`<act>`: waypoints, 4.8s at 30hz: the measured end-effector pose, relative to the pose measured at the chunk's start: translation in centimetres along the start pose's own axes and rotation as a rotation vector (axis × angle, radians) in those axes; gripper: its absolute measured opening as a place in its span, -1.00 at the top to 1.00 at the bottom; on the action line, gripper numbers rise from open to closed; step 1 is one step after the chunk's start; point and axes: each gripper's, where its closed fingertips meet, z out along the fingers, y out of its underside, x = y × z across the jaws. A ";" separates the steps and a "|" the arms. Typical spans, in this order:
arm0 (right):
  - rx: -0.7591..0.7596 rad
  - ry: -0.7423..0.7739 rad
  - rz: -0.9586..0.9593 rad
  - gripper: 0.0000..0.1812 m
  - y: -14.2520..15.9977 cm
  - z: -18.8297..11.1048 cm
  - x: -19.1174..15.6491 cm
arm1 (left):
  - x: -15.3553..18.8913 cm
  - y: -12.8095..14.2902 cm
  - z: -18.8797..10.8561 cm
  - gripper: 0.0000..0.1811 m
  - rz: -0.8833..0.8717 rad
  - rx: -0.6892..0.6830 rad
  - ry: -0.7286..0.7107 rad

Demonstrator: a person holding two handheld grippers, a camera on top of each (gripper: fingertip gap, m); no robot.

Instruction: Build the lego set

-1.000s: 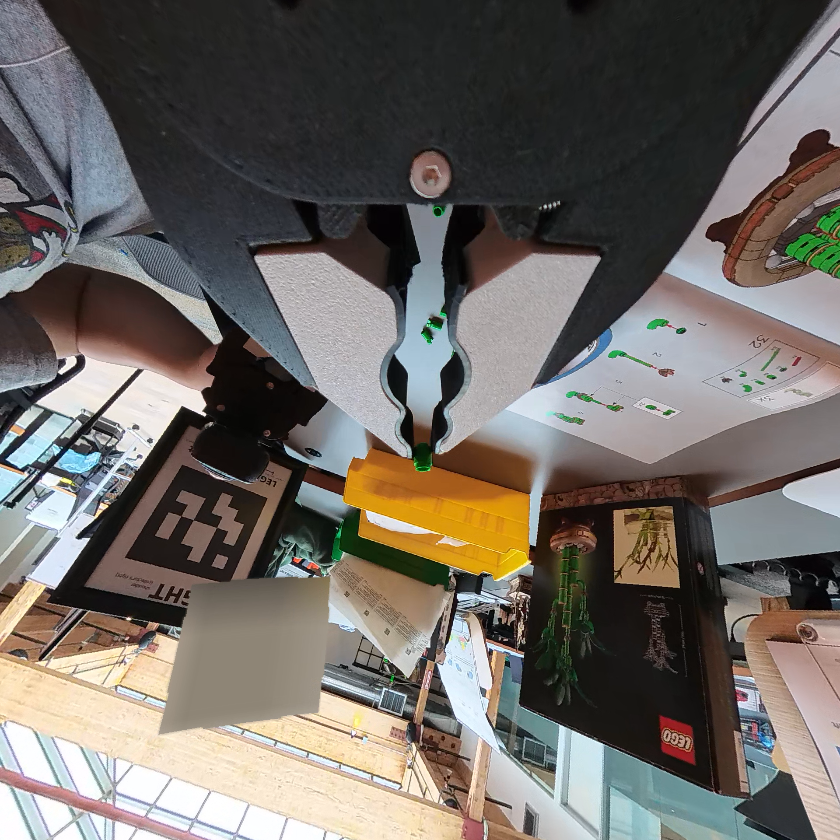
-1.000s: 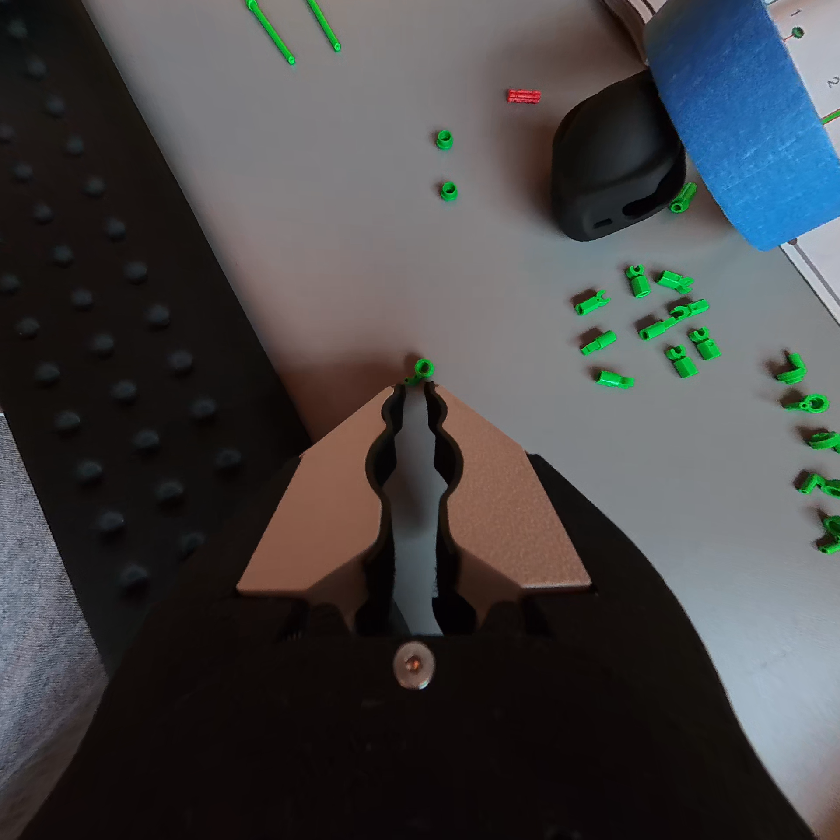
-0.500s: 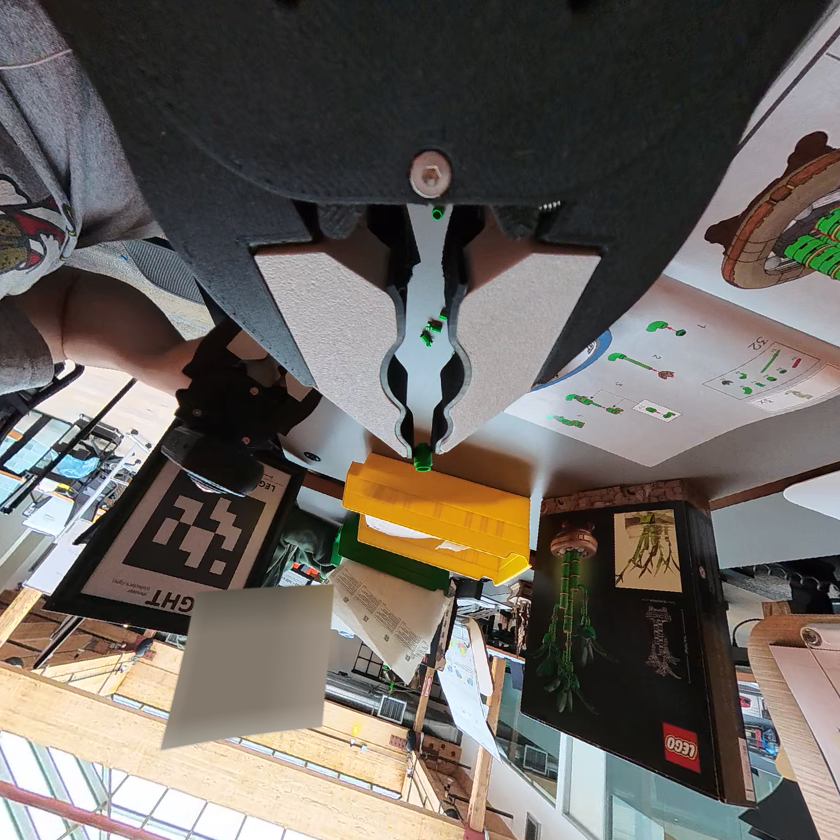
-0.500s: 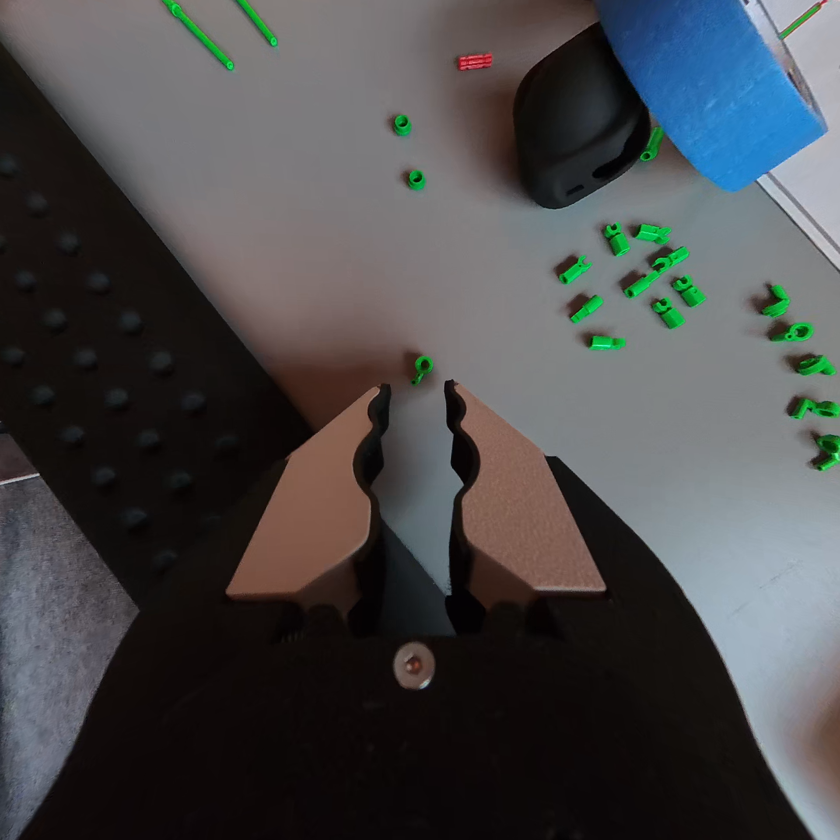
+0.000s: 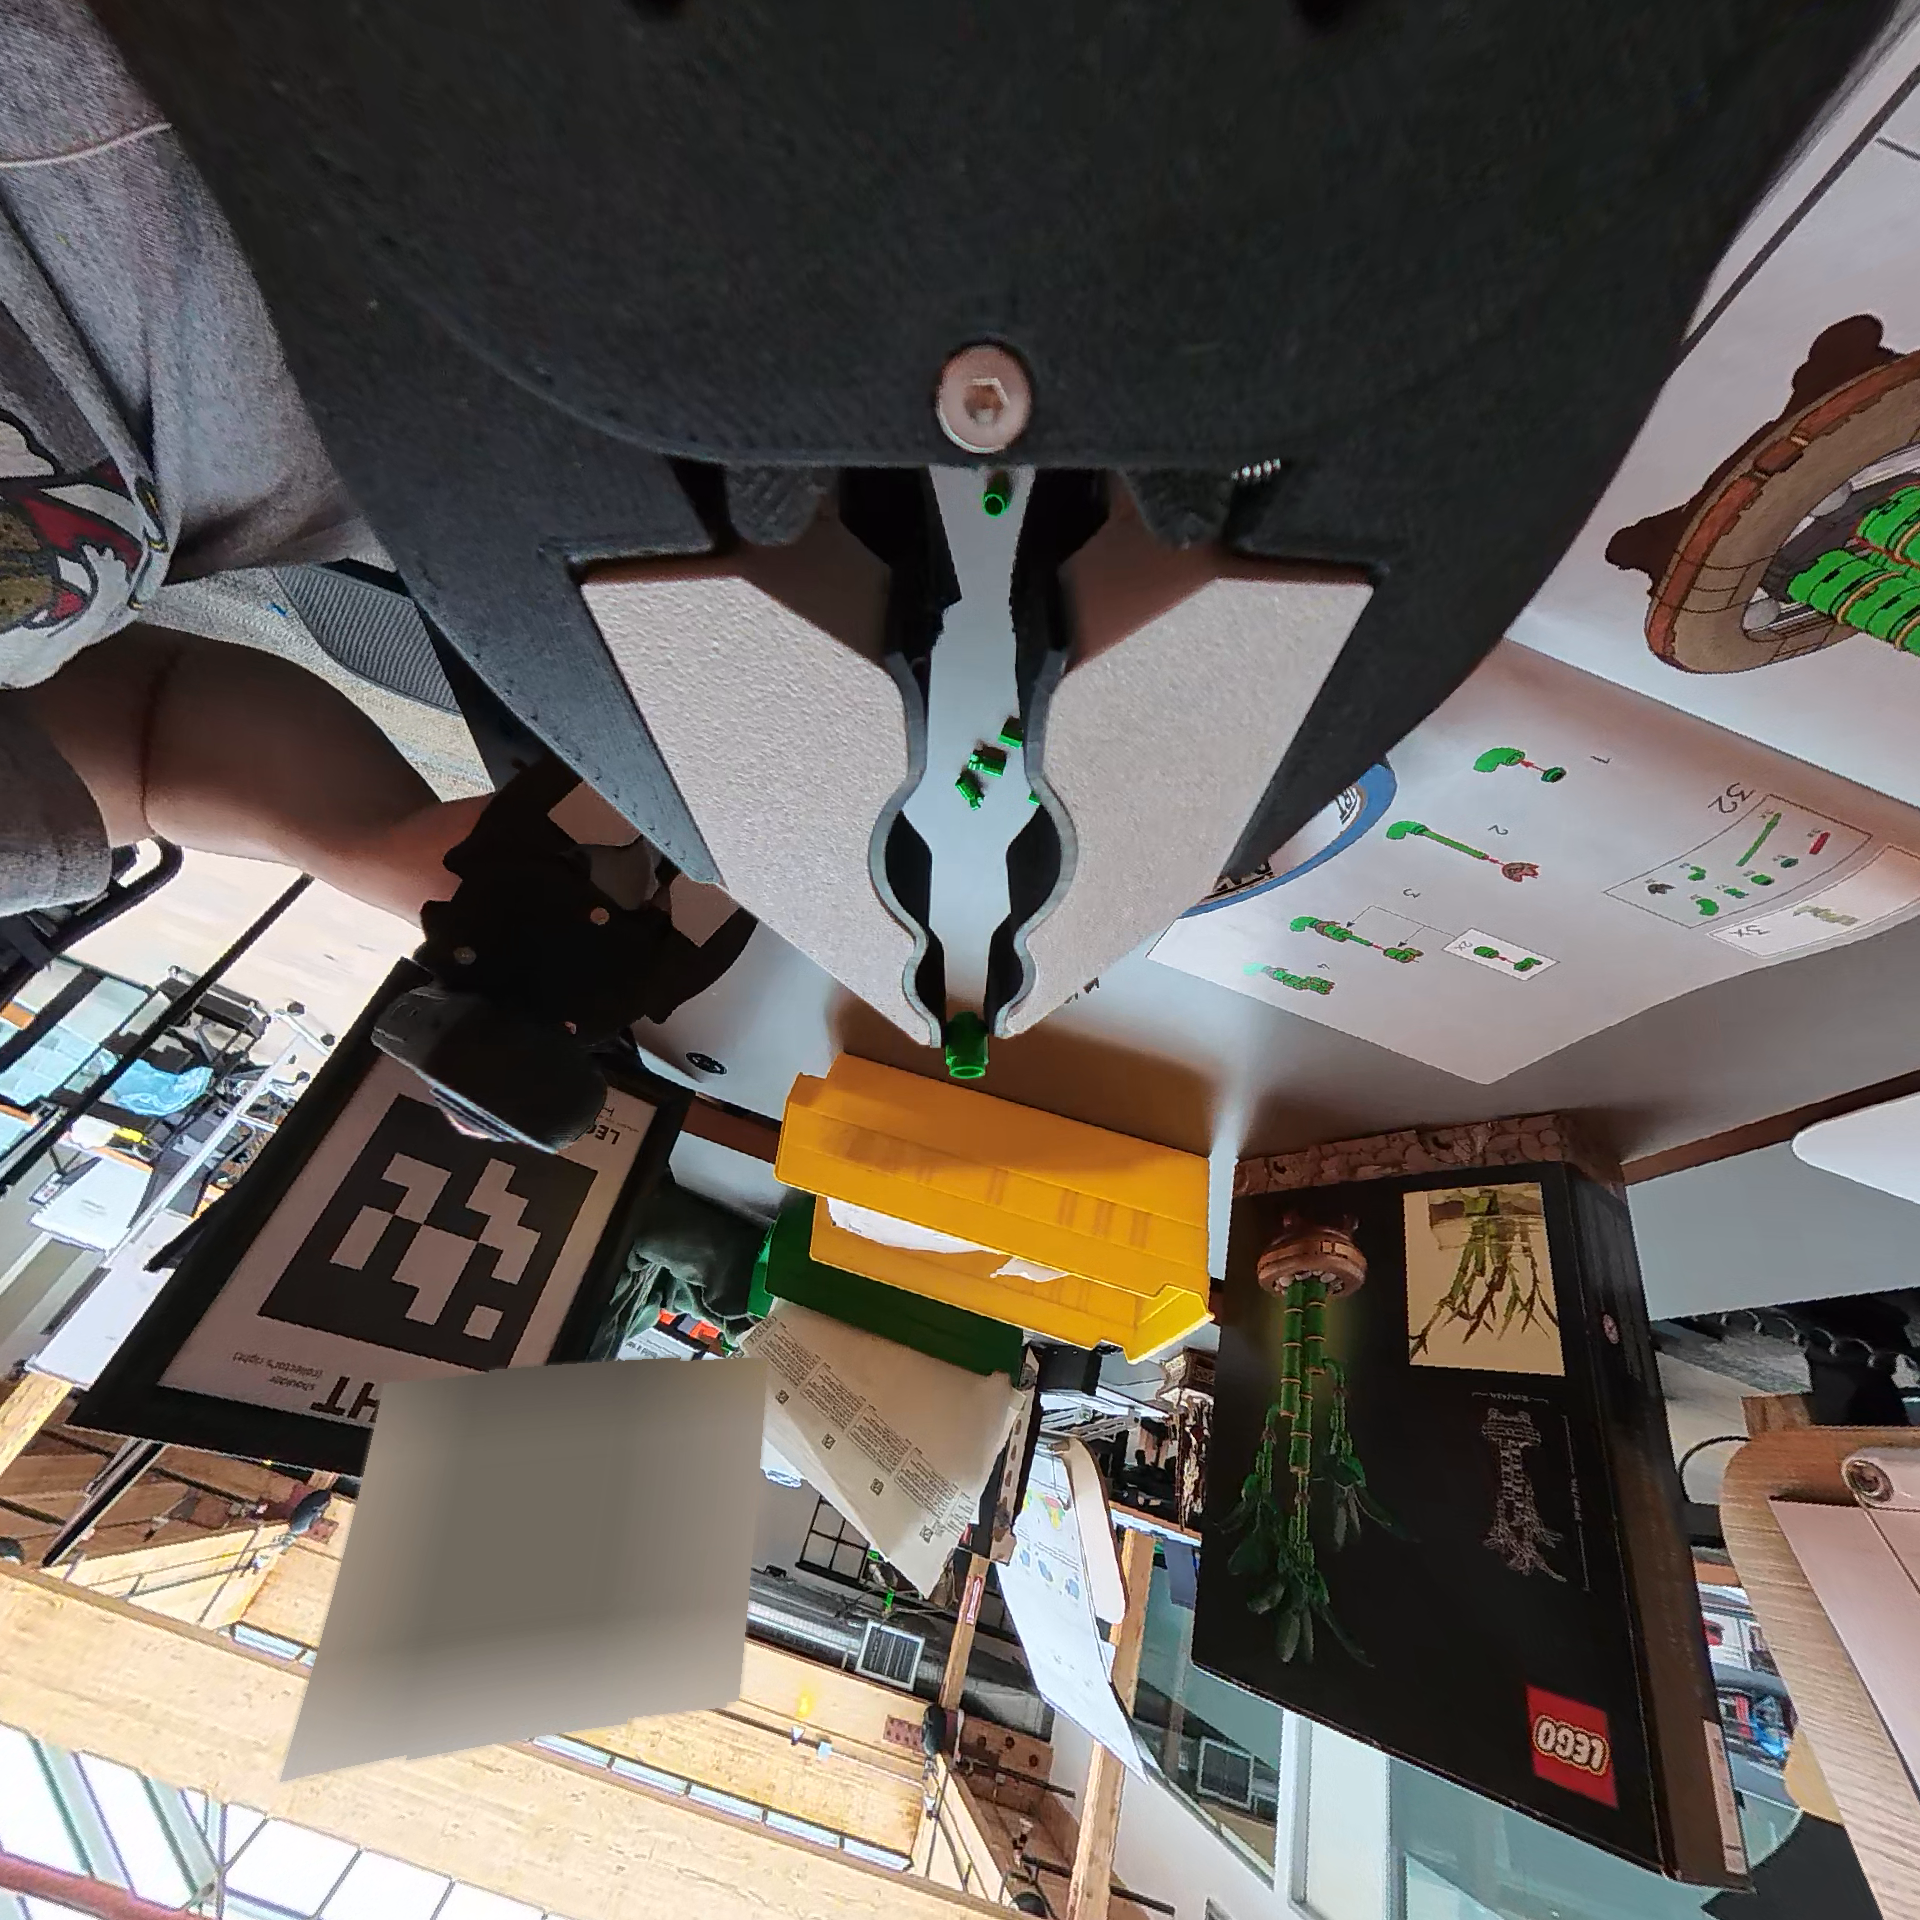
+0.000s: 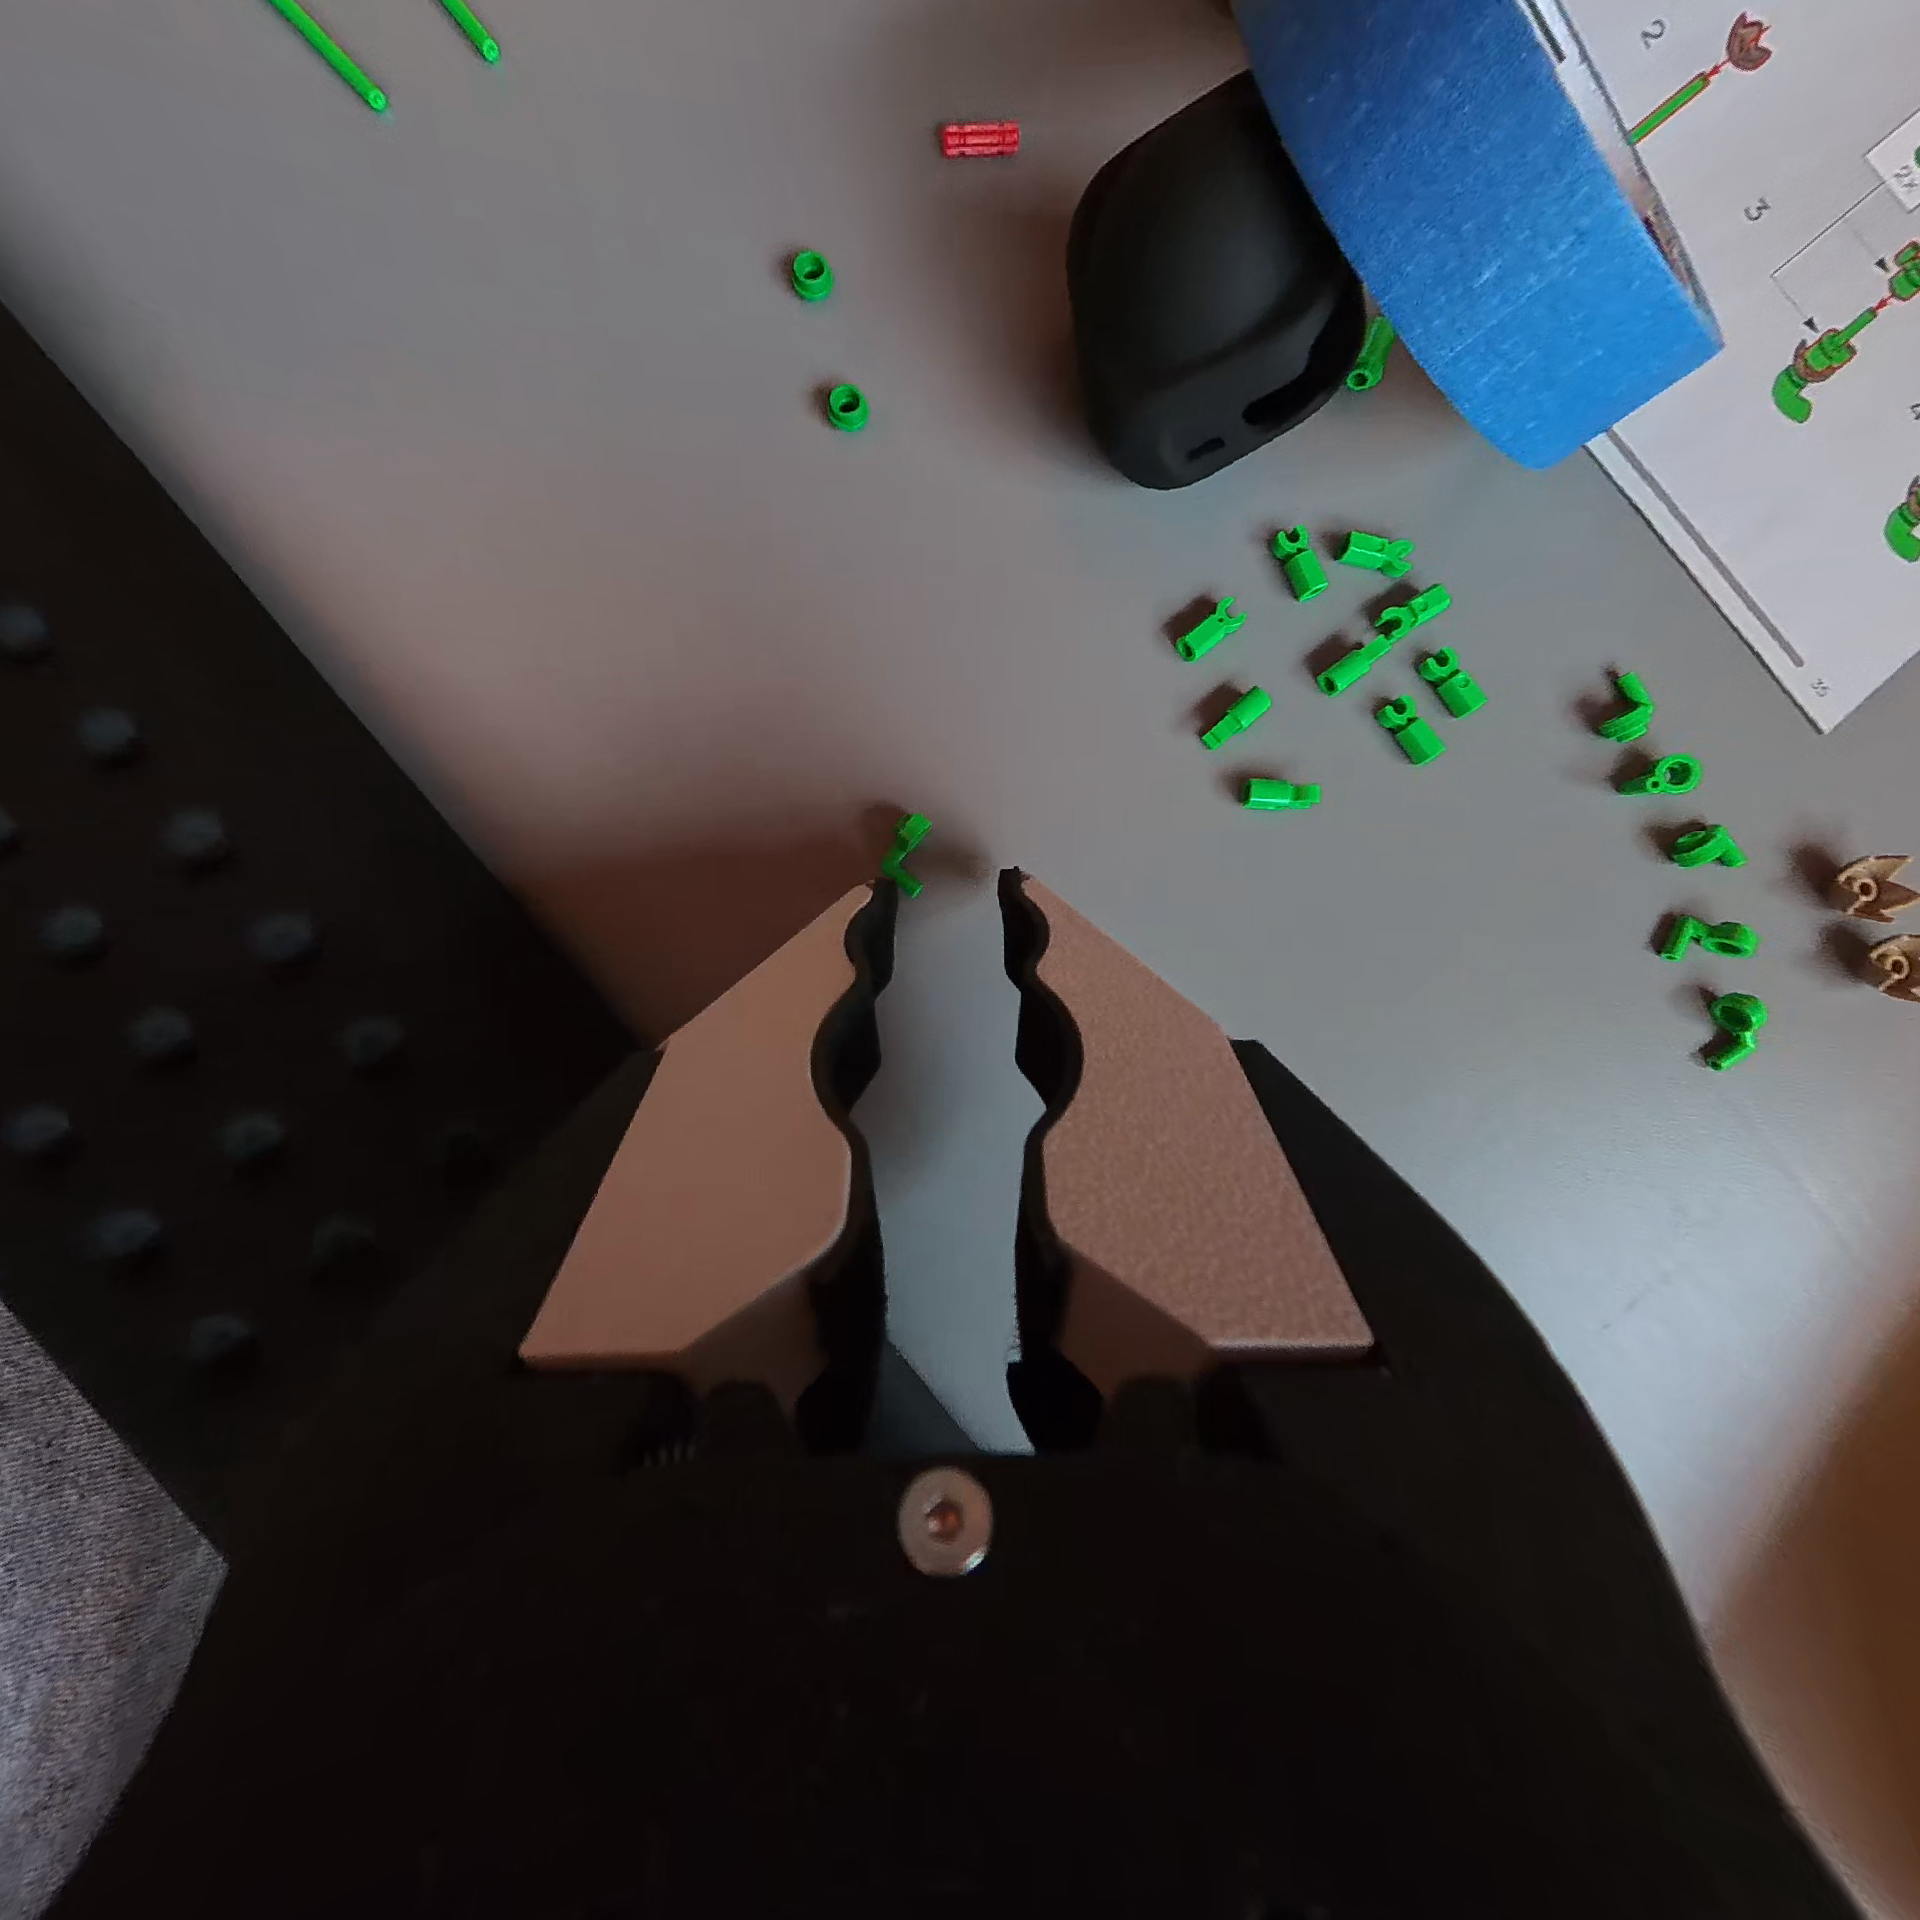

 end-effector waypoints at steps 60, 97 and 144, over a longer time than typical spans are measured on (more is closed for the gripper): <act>-0.777 0.083 -1.478 0.93 8.0 -4.6 10.6 | -1.4 1.7 0.5 0.94 -0.066 -0.064 -0.007; 0.106 -0.354 -0.295 0.90 7.4 -4.3 10.2 | -1.3 3.3 1.3 0.94 -0.086 -0.136 -0.001; 0.303 -0.575 0.058 0.99 -17.1 -10.8 9.1 | 0.2 3.7 2.1 0.94 -0.138 -0.121 0.104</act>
